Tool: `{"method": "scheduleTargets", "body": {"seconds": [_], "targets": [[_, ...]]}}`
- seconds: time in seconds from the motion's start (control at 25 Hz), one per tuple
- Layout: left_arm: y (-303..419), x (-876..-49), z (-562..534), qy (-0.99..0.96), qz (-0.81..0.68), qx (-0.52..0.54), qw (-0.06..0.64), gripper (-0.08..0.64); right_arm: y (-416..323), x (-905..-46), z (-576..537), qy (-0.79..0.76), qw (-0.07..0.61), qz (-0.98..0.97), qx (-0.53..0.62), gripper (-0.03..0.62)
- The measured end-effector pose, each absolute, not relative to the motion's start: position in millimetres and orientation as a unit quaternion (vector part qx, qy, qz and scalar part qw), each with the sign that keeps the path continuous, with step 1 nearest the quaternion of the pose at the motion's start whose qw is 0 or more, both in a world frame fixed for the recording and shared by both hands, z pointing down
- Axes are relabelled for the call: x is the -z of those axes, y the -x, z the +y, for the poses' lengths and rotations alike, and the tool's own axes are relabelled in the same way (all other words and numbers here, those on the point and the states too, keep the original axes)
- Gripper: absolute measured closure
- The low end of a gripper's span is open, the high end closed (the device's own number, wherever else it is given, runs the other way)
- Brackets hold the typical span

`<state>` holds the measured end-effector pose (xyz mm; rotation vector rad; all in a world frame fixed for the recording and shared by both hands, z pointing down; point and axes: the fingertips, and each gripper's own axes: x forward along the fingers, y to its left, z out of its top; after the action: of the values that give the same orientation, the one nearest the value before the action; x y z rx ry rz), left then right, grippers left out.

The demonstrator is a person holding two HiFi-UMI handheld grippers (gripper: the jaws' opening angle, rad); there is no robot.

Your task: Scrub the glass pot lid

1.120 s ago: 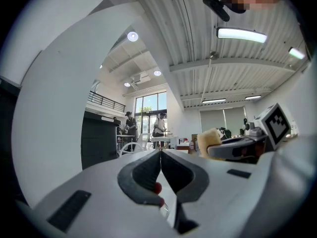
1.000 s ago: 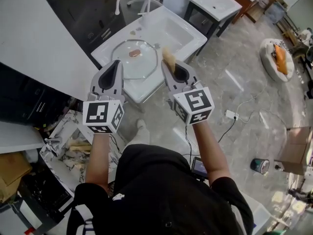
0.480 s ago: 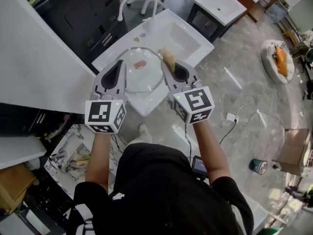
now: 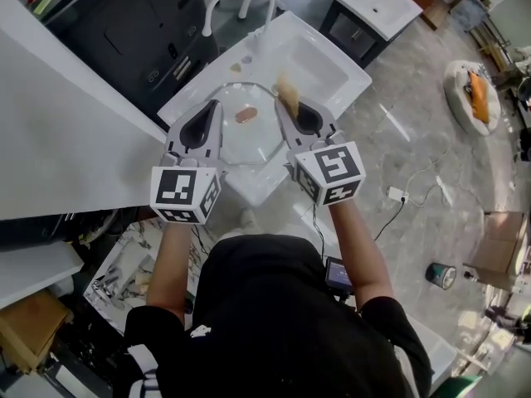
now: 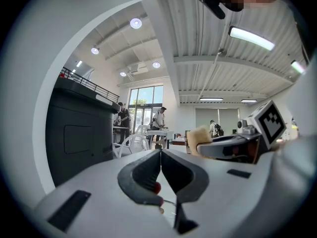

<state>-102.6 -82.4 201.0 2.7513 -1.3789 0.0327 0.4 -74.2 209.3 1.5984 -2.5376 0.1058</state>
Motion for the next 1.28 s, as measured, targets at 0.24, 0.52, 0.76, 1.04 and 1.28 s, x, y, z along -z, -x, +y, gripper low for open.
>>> {"method": "scheduleTargets", "body": {"seconds": [0.24, 0.52, 0.76, 1.04, 1.28], "targets": [[98, -212, -94, -0.898, -0.438, -0.016, 0.045, 0.555, -5, -218, -84, -0.534, 0.083, -0.841, -0.041, 0.581], [89, -236, -112, -0.897, -0.437, -0.026, 0.063, 0.555, -19, -243, -103, -0.529, 0.101, -0.840, -0.062, 0.581], [82, -263, -132, -0.892, -0.442, -0.047, 0.081, 0.555, -25, -266, -125, -0.510, 0.124, -0.848, -0.076, 0.581], [86, -298, -153, -0.881, -0.456, -0.070, 0.106, 0.555, -27, -299, -146, -0.484, 0.144, -0.857, -0.099, 0.581], [80, -332, -158, -0.876, -0.458, -0.102, 0.110, 0.555, -32, -328, -154, -0.464, 0.168, -0.862, -0.117, 0.580]]}}
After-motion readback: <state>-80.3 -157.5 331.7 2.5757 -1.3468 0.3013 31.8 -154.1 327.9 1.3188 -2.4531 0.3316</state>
